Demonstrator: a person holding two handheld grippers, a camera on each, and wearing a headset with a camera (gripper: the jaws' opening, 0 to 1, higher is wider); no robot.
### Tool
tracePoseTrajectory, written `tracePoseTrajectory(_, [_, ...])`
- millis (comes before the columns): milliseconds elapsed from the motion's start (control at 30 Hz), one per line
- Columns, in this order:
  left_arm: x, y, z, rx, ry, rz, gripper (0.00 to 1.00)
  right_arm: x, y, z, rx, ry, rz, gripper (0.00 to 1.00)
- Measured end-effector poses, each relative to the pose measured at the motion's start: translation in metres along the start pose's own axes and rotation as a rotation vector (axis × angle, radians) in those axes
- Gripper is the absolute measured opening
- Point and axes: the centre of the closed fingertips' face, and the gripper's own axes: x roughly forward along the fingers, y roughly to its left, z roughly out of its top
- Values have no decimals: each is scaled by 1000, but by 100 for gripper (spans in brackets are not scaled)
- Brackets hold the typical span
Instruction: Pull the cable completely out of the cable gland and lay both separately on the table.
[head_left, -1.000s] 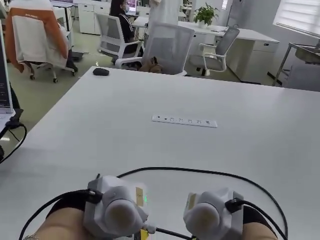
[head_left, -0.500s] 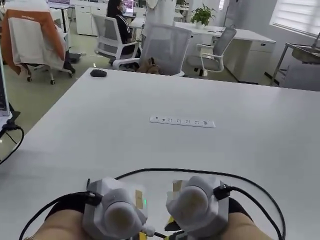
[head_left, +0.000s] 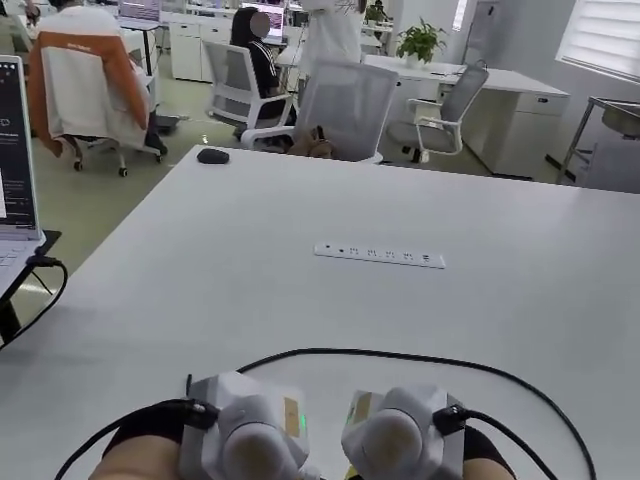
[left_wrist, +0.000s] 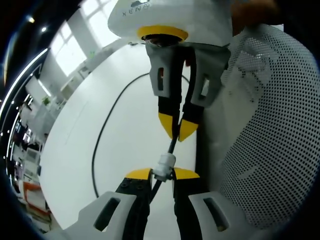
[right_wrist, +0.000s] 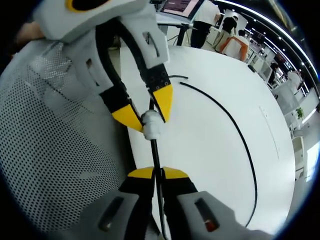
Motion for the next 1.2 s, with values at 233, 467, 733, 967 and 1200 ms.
tracePoseTrajectory(233, [1, -1, 2, -2, -4, 1, 17, -5, -17, -30, 39, 114, -74, 5])
tracePoseTrajectory(467, [1, -3, 0, 5, 5, -8, 17, -3, -1, -19, 1, 76, -18, 10])
tracePoseTrajectory(733, [2, -6, 1, 15, 6, -15, 17, -6, 18, 26, -102, -106, 35, 17])
tracePoseTrajectory(967, [2, -7, 1, 19, 6, -21, 17, -12, 16, 40, -131, -173, 17, 4])
tracePoseTrajectory(1200, [3, -5, 3, 18, 1, -13, 17, -9, 9, 24, -45, -110, 11, 4])
